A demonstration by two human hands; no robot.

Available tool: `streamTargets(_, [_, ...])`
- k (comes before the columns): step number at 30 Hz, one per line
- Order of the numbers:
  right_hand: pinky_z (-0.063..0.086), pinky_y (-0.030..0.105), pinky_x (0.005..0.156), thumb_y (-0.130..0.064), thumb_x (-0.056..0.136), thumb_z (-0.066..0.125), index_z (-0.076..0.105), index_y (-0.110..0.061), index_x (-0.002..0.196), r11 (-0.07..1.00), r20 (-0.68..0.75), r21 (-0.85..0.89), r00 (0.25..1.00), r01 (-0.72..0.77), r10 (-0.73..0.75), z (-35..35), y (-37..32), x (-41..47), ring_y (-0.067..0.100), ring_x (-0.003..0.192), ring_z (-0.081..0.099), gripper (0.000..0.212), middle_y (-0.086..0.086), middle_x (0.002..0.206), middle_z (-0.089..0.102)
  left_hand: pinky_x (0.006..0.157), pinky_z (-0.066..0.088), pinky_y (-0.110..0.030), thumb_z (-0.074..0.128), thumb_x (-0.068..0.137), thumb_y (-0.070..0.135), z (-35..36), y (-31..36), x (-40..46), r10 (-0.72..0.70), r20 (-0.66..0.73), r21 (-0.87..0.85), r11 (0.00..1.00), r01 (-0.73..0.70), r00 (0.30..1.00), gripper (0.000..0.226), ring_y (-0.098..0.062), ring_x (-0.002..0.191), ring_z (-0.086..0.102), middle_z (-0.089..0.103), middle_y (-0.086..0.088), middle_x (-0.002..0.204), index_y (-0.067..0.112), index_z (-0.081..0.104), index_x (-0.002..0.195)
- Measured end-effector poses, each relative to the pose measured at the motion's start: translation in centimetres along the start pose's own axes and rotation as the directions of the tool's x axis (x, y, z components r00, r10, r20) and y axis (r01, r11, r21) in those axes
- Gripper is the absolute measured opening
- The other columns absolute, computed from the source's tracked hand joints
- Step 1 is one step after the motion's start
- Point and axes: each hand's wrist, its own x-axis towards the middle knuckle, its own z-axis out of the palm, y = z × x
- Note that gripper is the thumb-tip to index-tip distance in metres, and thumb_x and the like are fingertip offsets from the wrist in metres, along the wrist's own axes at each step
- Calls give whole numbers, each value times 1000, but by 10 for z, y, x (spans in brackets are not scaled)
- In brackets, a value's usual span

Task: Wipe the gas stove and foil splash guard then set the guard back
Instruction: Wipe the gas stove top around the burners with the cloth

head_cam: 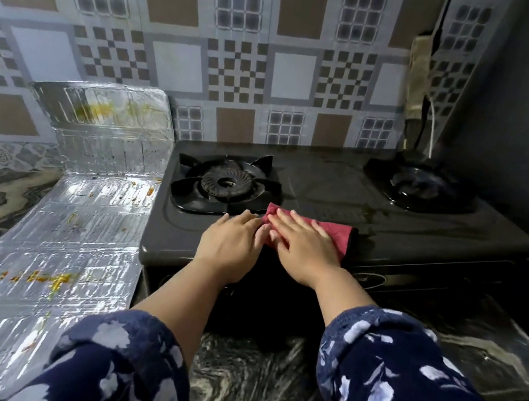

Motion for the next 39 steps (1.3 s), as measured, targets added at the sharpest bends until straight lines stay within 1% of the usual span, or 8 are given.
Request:
streamTargets(4, [1,37,120,-48,100,21,18,-35,151,998,45,-2,997,-64,64,-12,39,1,5,148,2,52,-17,160,8,96,44,-37,34,98,39,3,28,24,-9,8,-17,1000,9,1000,40,-21,120,54,54,4,134,21,55,127])
streamTargets(7, [-4,46,120,-57,97,20,12,-36,151,991,76,-15,988,-131,132,-21,66,2,6,148,-1,59,-17,160,3,85,48,-37,43,93,34,0,43,43,-2,67,-6,1000,2,998,34,-24,114,57,56,3,126,21,57,121])
streamTargets(14, [-8,53,117,-63,94,15,3,-33,152,962,132,-53,953,-267,272,-34,109,28,11,148,-9,66,-13,161,-7,94,46,-35,50,88,51,2,55,72,-41,234,65,997,27,971,48,-20,122,52,54,3,133,26,54,128])
streamTargets(18, [-8,56,116,-60,95,13,3,-36,151,959,138,-50,950,-278,282,-35,111,47,15,148,-10,62,-12,161,-7,96,46,-36,52,86,49,7,58,73,-65,235,75,996,49,970,51,-20,123,51,52,3,136,25,52,131])
streamTargets(24, [-7,51,118,-61,95,16,6,-38,151,983,113,-34,977,-180,183,-32,121,20,10,148,-8,61,-15,160,-5,86,47,-34,49,86,48,10,80,77,-127,142,102,988,113,982,44,-21,115,57,56,3,125,20,58,120])
streamTargets(29, [-4,47,119,-62,95,17,9,-37,151,977,66,-4,975,-213,213,-36,152,-1,7,148,-3,62,-16,160,0,85,48,-35,48,85,40,14,127,95,-52,222,38,998,44,974,39,-21,112,58,59,3,122,31,60,120])
streamTargets(35, [-3,43,119,-63,94,20,15,-37,150,954,-4,0,954,-301,301,-43,194,-21,5,147,1,62,-18,160,6,84,50,-32,48,82,40,21,164,117,18,291,-2,1000,-19,957,40,-21,111,59,62,4,121,34,61,119])
streamTargets(39, [-2,41,119,-62,95,20,18,-36,150,947,-46,2,946,-322,322,-50,226,-32,5,147,5,61,-18,159,10,75,48,-31,49,83,41,29,179,130,28,311,32,999,-40,950,41,-22,106,60,62,0,118,29,61,120])
